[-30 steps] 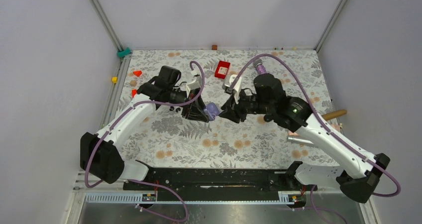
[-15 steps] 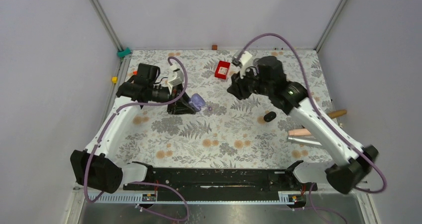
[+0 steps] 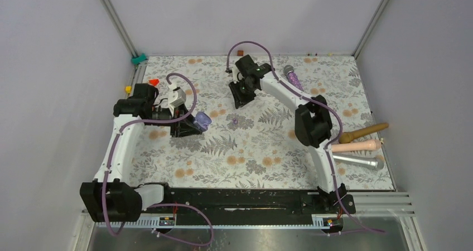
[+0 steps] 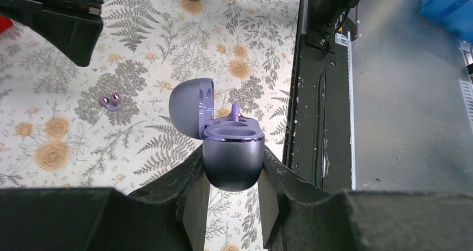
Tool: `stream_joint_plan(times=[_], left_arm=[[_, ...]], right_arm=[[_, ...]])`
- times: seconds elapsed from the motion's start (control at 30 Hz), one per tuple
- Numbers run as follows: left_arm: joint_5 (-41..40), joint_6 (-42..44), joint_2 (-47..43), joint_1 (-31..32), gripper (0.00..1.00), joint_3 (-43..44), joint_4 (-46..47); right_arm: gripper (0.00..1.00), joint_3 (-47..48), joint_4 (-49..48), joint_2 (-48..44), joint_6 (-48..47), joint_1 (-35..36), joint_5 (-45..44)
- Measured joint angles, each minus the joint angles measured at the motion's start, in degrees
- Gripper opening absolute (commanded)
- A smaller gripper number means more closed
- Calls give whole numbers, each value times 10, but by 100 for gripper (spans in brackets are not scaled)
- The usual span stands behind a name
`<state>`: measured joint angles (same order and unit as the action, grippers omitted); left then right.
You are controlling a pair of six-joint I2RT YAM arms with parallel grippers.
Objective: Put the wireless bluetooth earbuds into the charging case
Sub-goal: Pick up the left earbud from the center of the board.
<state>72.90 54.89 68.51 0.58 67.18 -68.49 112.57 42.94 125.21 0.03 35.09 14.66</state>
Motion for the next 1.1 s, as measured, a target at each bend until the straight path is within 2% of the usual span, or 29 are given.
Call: stream_joint_plan(times=[0.13,0.4,0.57,0.73,0.9,1.1], left_arm=[[11,42,-14,-23,0,-43,-28],[46,118,-27,-66,0,-49,-83],[59,217,7,-79,0,-42,-164],[67,263,33,-86,0,-39,-193],[74,284,32,-87,0,-39,-206],[78,297,31,-87,0,-39,-211]], right_arm=[[34,61,38,72,30,2,1],[32,111,64,143,84,14,22],[29,121,67,170,100,34,25],[24,121,72,174,109,47,20],[22,95,63,162,118,47,13],[22,-20,43,96,122,47,8]])
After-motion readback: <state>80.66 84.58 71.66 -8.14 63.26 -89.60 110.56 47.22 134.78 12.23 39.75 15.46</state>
